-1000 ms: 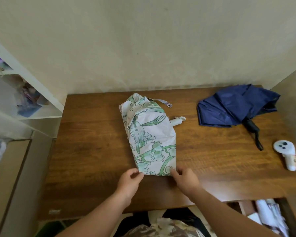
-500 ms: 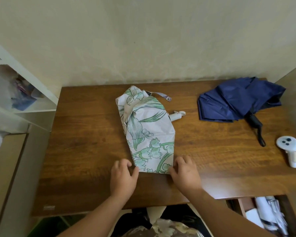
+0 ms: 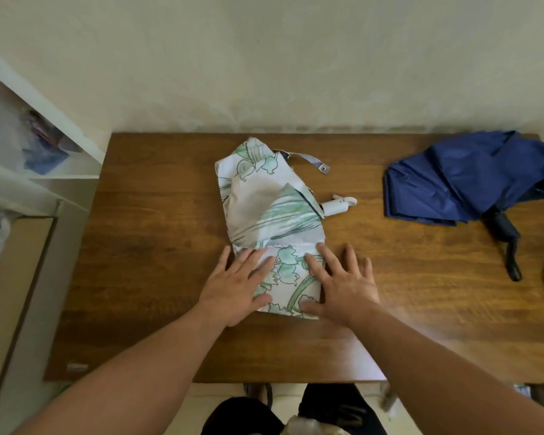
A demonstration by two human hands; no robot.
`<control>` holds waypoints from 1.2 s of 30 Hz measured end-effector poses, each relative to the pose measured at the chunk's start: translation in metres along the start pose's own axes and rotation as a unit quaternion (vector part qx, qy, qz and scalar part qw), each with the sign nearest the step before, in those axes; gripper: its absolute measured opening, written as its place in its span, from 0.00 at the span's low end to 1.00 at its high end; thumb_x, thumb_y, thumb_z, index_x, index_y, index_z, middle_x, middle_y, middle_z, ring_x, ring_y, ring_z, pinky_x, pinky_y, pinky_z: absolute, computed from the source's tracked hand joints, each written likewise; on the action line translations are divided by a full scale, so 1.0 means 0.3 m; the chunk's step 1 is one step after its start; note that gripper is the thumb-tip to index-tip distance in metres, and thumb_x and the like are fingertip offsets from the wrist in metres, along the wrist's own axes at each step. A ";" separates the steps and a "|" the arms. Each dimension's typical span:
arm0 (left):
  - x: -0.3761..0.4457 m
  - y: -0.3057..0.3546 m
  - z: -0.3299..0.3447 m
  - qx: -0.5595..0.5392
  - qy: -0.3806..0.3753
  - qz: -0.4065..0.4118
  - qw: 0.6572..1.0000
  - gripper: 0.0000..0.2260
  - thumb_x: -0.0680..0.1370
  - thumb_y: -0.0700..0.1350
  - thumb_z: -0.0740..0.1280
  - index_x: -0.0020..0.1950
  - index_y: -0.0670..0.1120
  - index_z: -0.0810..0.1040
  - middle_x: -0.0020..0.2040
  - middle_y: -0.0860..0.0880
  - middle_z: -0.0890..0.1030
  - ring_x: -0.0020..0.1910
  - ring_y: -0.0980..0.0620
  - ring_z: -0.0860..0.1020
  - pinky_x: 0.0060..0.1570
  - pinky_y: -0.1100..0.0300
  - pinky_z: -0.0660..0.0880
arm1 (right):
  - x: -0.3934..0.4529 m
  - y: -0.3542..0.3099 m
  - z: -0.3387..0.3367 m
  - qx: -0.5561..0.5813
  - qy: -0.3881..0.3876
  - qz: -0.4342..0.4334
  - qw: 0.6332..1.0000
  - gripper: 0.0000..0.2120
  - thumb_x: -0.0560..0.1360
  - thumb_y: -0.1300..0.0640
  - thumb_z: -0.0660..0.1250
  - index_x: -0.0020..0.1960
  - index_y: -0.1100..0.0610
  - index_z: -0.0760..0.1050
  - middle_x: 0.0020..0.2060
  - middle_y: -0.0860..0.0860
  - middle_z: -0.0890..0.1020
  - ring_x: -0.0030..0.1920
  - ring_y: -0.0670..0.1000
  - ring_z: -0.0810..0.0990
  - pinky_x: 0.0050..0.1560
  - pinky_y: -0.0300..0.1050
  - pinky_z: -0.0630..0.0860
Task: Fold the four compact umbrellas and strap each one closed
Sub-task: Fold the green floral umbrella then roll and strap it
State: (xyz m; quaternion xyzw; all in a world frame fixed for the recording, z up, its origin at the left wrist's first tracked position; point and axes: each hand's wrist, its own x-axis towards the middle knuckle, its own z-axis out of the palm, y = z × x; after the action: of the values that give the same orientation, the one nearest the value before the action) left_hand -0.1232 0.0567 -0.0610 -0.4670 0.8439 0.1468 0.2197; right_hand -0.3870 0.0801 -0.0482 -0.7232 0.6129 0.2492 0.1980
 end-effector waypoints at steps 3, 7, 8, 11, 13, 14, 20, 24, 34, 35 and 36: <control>-0.022 -0.017 0.028 0.029 -0.008 -0.013 0.999 0.36 0.82 0.73 0.38 0.86 0.57 0.46 0.86 0.47 0.53 0.85 0.44 0.44 0.78 0.36 0.32 | 0.010 0.023 0.011 -0.012 -0.011 -0.006 1.000 0.52 0.67 0.14 0.45 0.80 0.37 0.28 0.78 0.45 0.24 0.79 0.68 0.28 0.76 0.75 0.39; -0.125 -0.039 0.118 -0.027 0.045 -0.022 0.998 0.34 0.84 0.71 0.43 0.85 0.56 0.56 0.86 0.47 0.53 0.85 0.43 0.44 0.81 0.36 0.42 | -0.021 0.064 0.035 -0.001 0.004 -0.014 1.000 0.49 0.71 0.18 0.48 0.82 0.39 0.35 0.79 0.46 0.25 0.81 0.64 0.30 0.78 0.72 0.43; -0.174 -0.057 0.157 -0.038 0.052 -0.037 0.997 0.33 0.84 0.70 0.44 0.85 0.55 0.59 0.86 0.47 0.55 0.85 0.42 0.46 0.81 0.36 0.46 | -0.043 0.089 0.048 0.011 0.010 -0.008 1.000 0.47 0.73 0.19 0.48 0.82 0.38 0.33 0.80 0.46 0.26 0.81 0.62 0.30 0.79 0.71 0.44; -0.345 -0.119 0.261 -0.061 0.074 -0.109 0.989 0.30 0.85 0.67 0.47 0.85 0.55 0.61 0.86 0.50 0.57 0.85 0.44 0.53 0.79 0.39 0.52 | -0.133 0.172 0.097 0.035 0.025 0.003 0.999 0.41 0.79 0.26 0.49 0.82 0.38 0.33 0.81 0.43 0.28 0.82 0.57 0.32 0.81 0.65 0.48; -0.402 -0.139 0.267 -0.089 0.076 -0.137 0.984 0.27 0.85 0.64 0.50 0.82 0.56 0.67 0.83 0.51 0.64 0.82 0.45 0.61 0.76 0.41 0.59 | -0.173 0.204 0.121 0.063 0.018 0.012 0.998 0.38 0.81 0.31 0.52 0.83 0.37 0.36 0.81 0.41 0.31 0.83 0.54 0.33 0.81 0.61 0.49; -0.399 -0.141 0.248 -0.106 0.086 -0.152 0.979 0.24 0.84 0.61 0.54 0.78 0.57 0.72 0.80 0.52 0.69 0.80 0.46 0.65 0.73 0.42 0.64 | -0.183 0.203 0.121 0.086 0.012 0.017 0.996 0.36 0.82 0.34 0.55 0.83 0.37 0.40 0.82 0.41 0.34 0.83 0.53 0.35 0.81 0.60 0.50; -0.193 -0.034 -0.031 -0.501 0.109 -0.331 0.792 0.10 0.85 0.49 0.65 0.65 0.55 0.81 0.63 0.55 0.79 0.58 0.54 0.75 0.56 0.56 0.75 | -0.188 0.061 0.031 0.280 0.155 0.061 0.945 0.16 0.79 0.52 0.66 0.65 0.50 0.81 0.63 0.50 0.81 0.61 0.55 0.78 0.60 0.47 0.74; -0.161 0.075 -0.081 -0.656 0.067 -0.352 0.665 0.10 0.85 0.46 0.66 0.65 0.51 0.79 0.62 0.52 0.80 0.57 0.51 0.78 0.55 0.54 0.75 | -0.197 -0.072 -0.002 0.418 0.032 0.094 0.903 0.24 0.77 0.39 0.68 0.71 0.45 0.76 0.62 0.48 0.80 0.56 0.50 0.79 0.49 0.42 0.74; -0.274 0.160 -0.076 -0.755 -0.019 -0.290 0.588 0.16 0.81 0.42 0.72 0.66 0.58 0.80 0.56 0.49 0.84 0.52 0.49 0.79 0.47 0.56 0.74 | -0.273 -0.120 -0.037 0.580 0.027 0.112 0.807 0.01 0.77 0.55 0.75 0.48 0.51 0.85 0.39 0.45 0.87 0.43 0.48 0.86 0.43 0.47 0.82; -0.276 0.154 -0.091 -0.774 -0.001 -0.276 0.570 0.17 0.80 0.41 0.72 0.66 0.58 0.80 0.57 0.49 0.85 0.52 0.49 0.79 0.49 0.55 0.74 | -0.286 -0.116 -0.070 0.602 0.035 0.111 0.790 0.01 0.78 0.55 0.74 0.48 0.52 0.86 0.40 0.46 0.88 0.43 0.50 0.87 0.45 0.49 0.82; -0.279 0.149 -0.117 -0.794 0.018 -0.258 0.551 0.17 0.80 0.40 0.71 0.65 0.58 0.81 0.56 0.50 0.86 0.52 0.49 0.79 0.49 0.54 0.73 | -0.295 -0.111 -0.102 0.620 0.050 0.110 0.775 0.03 0.78 0.55 0.74 0.49 0.54 0.86 0.42 0.49 0.88 0.45 0.52 0.87 0.47 0.50 0.83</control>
State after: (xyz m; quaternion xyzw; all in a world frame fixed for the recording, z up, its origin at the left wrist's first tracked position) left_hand -0.1303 0.1246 0.0136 -0.6521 0.2314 0.6854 -0.2266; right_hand -0.3616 0.1373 0.0290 -0.3822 0.7193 -0.2012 0.5441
